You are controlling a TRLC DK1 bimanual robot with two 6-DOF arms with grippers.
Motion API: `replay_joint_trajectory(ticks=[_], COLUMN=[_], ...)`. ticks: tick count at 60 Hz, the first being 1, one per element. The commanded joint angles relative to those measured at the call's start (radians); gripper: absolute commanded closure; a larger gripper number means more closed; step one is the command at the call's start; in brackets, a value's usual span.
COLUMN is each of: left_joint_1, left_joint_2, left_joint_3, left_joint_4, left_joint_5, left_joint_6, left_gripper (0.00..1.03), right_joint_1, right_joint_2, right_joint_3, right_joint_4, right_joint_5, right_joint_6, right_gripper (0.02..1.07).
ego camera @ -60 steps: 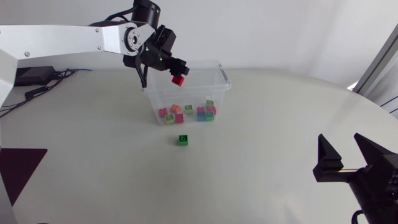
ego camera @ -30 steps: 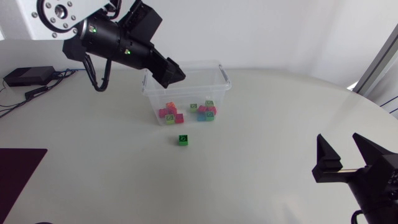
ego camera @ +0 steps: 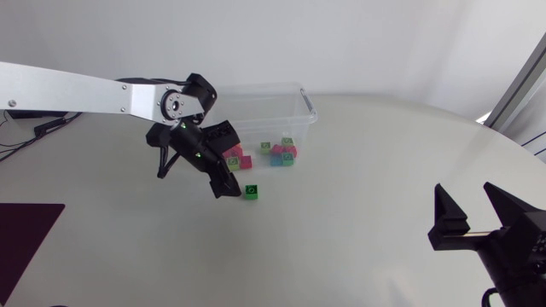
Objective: Place the duplo bricks in the container
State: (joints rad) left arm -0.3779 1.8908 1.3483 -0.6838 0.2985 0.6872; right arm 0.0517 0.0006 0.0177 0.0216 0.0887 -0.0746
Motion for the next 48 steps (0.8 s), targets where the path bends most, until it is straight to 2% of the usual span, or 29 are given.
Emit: replay_joint_trajectory(ticks=[1, 16, 23, 41, 46, 47, 48], left_joint_1=[-0.026, -0.07, -0.088, -0.104, -0.107, -0.107, -0.107], left_joint_2=[0.051, 0.142, 0.195, 0.275, 0.284, 0.291, 0.291], left_joint_3=[0.055, 0.126, 0.149, 0.206, 0.215, 0.219, 0.219], left_joint_4=[-0.019, -0.025, -0.028, -0.031, -0.031, -0.033, -0.033], left_joint_5=[0.001, -0.052, -0.11, -0.134, -0.134, -0.134, -0.134], left_joint_6=[0.041, 0.061, 0.08, 0.104, 0.104, 0.104, 0.104], left_gripper=[0.06, 0.1, 0.1, 0.11, 0.2, 0.3, 0.31], right_joint_1=[0.005, 0.005, 0.007, 0.007, 0.007, 0.007, 0.007], right_joint_2=[-0.001, 0.002, 0.002, 0.002, 0.002, 0.002, 0.002], right_joint_3=[-0.021, -0.021, -0.021, -0.021, -0.021, -0.021, -0.021], right_joint_4=[-0.008, -0.009, -0.009, -0.011, -0.011, -0.011, -0.011], right_joint_5=[-0.004, -0.006, -0.006, -0.007, -0.007, -0.007, -0.007], right_joint_6=[0.016, 0.016, 0.016, 0.016, 0.016, 0.016, 0.016], right_gripper=[0.06, 0.06, 0.06, 0.06, 0.06, 0.06, 0.06])
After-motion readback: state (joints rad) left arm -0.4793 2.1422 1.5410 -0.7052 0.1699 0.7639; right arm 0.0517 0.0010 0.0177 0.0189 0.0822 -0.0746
